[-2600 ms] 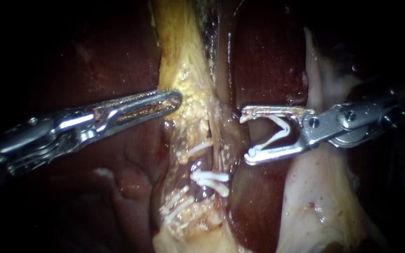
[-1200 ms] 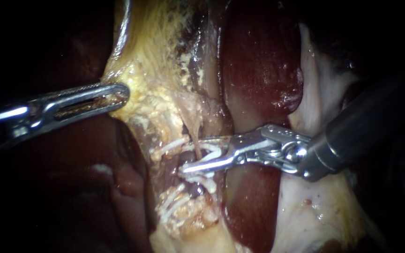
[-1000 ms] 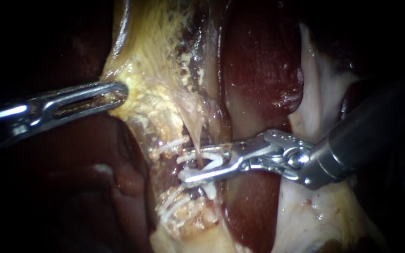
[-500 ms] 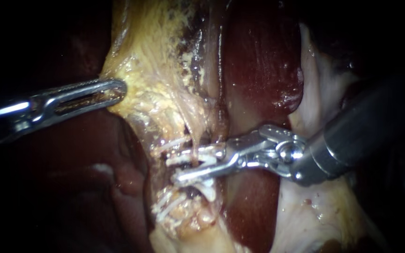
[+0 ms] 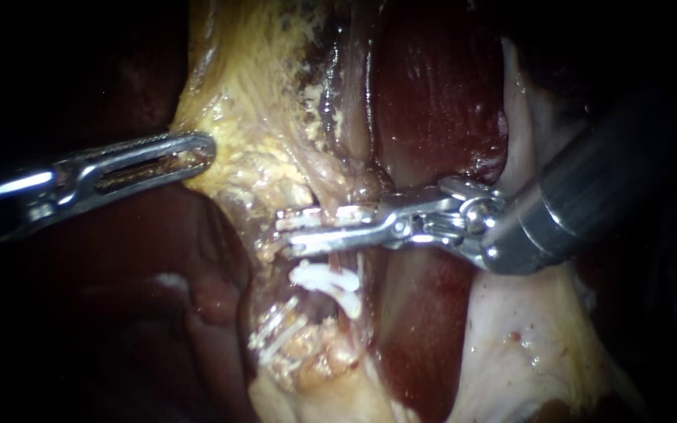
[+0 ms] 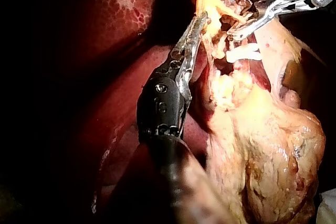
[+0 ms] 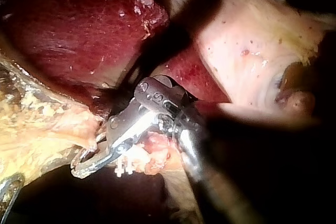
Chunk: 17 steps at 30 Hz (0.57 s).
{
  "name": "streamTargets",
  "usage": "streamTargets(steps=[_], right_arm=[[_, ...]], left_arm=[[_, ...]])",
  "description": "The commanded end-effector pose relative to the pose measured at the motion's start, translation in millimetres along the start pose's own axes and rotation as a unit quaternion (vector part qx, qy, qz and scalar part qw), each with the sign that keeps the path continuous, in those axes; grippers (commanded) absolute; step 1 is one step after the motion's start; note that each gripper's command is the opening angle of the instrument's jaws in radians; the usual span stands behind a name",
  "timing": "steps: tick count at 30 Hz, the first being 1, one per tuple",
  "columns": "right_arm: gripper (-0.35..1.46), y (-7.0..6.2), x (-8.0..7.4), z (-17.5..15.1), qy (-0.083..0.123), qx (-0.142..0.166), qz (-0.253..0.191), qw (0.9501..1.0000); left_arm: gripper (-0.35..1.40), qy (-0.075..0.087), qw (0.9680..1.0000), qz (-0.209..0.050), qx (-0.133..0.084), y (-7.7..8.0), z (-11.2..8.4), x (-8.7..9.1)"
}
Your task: Clipping third clip right tube
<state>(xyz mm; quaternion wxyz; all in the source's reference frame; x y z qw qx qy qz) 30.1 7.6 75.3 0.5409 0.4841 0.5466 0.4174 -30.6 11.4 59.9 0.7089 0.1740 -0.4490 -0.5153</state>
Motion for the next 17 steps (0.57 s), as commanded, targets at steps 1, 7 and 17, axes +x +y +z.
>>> streamTargets(steps=[1, 7, 17], right_arm=[[-0.35, 0.1, 0.0, -0.1, -0.004, -0.015, 0.001, 0.9999], [-0.35, 0.5, -0.6, 0.1, -0.016, -0.014, 0.009, 0.9997], [-0.35, 0.4, -0.9, 0.5, -0.021, -0.010, 0.011, 0.9997]], left_arm=[[-0.35, 0.000, 1.0000, 0.000, 0.000, 0.0, 0.0, 0.0], [-0.35, 0.000, 1.0000, 0.000, 0.000, 0.0, 0.0, 0.0], [-0.35, 0.000, 1.0000, 0.000, 0.000, 0.0, 0.0, 0.0]])
